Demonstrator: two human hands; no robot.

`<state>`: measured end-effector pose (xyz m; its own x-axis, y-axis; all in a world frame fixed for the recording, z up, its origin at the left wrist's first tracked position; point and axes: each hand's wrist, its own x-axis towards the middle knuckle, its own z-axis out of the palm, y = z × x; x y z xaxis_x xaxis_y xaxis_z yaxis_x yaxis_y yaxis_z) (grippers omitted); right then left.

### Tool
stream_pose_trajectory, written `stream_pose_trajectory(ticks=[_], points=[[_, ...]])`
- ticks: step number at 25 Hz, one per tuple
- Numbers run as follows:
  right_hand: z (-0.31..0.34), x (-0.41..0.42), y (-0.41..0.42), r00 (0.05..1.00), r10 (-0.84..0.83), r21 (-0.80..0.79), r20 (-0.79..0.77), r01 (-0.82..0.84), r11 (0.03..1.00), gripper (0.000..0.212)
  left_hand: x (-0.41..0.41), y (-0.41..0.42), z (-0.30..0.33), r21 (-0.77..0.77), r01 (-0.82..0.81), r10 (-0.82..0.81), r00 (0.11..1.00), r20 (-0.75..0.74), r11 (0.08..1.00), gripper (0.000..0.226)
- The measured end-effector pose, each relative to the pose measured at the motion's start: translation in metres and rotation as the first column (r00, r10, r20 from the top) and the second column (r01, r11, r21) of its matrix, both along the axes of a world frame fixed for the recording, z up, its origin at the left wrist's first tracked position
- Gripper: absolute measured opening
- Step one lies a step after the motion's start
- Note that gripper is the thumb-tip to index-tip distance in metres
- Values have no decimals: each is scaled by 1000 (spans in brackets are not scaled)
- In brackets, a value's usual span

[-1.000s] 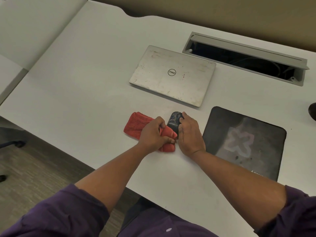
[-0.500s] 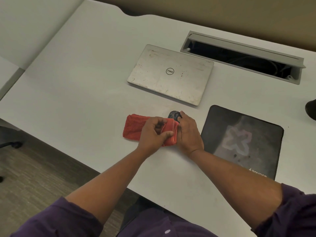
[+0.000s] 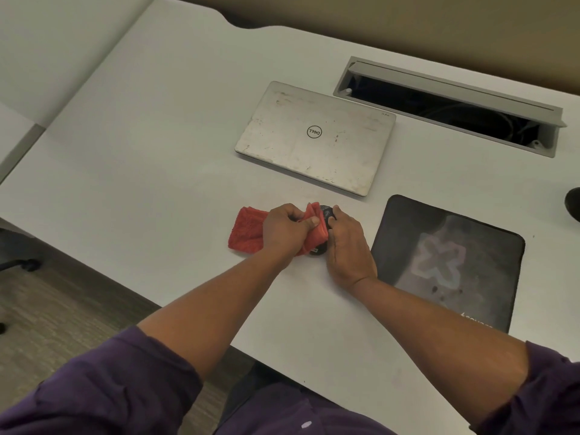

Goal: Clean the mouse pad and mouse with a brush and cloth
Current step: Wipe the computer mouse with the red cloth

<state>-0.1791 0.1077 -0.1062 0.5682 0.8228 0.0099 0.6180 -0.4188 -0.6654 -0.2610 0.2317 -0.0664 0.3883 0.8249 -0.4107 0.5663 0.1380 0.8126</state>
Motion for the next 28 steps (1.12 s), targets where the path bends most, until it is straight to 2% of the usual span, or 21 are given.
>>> stream_pose_trajectory(ticks=[5,7,10,12,14,17,20,24,28], points=[[-1,0,1,1000,-7,-16,4,7,1000,50,16,10,-3,139,55,-30,984,-175,989,22],[-1,1,0,1000,-2,-22,1,2,1000,51,12,3,-3,247,124,-75,977,-197,961,22],[-5,2,1,1000,11,-19,-9,-11,1000,50,-7,-19,-8,416,210,-170,977,-131,885,30],[-8,4,2,1000,0,-35,-23,-1,999,47,-19,-31,-11,471,305,-279,952,-126,828,31],[-10,3,1,1000,3,-32,-19,-4,999,50,-30,-35,-13,500,415,-394,906,-153,760,36],[-9,3,1,999,1,-13,-37,-1,1000,53,-41,-28,-17,570,549,-527,820,-224,611,34],[-7,1,0,999,-8,-5,-40,8,1000,55,-41,-20,-15,566,641,-567,753,-333,518,33],[-1,-1,2,1000,-8,-13,-29,8,1000,56,-28,-16,-9,501,682,-534,731,-426,534,37],[2,-1,2,1000,-7,2,-7,7,1000,57,-12,-8,-8,530,716,-533,695,-482,454,37]])
